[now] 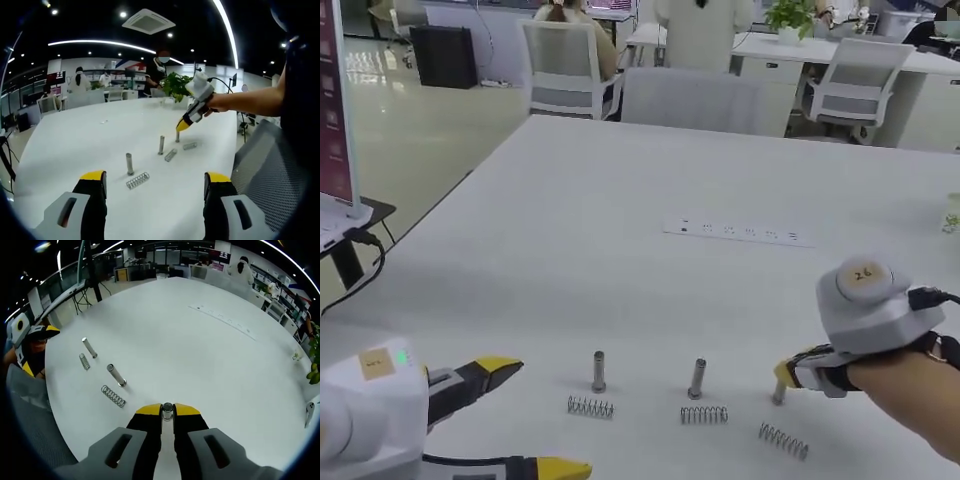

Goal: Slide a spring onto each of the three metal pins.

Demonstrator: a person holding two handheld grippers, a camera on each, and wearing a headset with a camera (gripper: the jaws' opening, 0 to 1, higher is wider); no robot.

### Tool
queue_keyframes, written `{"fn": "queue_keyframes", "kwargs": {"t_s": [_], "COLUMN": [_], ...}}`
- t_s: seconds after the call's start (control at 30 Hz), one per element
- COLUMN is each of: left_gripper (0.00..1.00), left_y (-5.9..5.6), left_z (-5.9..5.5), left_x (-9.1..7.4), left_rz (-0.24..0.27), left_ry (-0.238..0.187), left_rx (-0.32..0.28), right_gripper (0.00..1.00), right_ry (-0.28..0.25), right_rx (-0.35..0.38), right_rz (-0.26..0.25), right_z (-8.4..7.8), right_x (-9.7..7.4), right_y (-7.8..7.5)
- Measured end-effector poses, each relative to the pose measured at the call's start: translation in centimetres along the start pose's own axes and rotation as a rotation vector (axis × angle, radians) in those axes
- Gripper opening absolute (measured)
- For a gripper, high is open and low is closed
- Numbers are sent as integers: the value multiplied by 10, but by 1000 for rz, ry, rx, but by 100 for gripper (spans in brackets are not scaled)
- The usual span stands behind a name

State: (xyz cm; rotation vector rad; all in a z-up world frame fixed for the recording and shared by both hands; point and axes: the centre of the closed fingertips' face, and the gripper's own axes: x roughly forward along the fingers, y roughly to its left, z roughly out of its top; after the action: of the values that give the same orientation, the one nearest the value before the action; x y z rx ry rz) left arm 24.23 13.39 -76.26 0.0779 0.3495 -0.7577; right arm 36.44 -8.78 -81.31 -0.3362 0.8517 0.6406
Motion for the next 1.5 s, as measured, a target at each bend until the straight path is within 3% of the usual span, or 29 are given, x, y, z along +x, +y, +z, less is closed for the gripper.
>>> {"fn": "queue_keyframes", "kwargs": {"t_s": [1.27,1.5], "left_gripper": [76,76], "left_y": [-6,-5], "left_z": [0,0], "left_x": [3,3], "left_rz": [-22,-21], "left_ry": [3,-1], "left_rx": [6,6], "right_gripper": [6,10], "right_ry": [-25,-35], "right_rx": [-32,-40], "right_rz": [-12,-11], "right_z": [-8,-7], "right_x": [-6,-7], "right_y": [0,1]}}
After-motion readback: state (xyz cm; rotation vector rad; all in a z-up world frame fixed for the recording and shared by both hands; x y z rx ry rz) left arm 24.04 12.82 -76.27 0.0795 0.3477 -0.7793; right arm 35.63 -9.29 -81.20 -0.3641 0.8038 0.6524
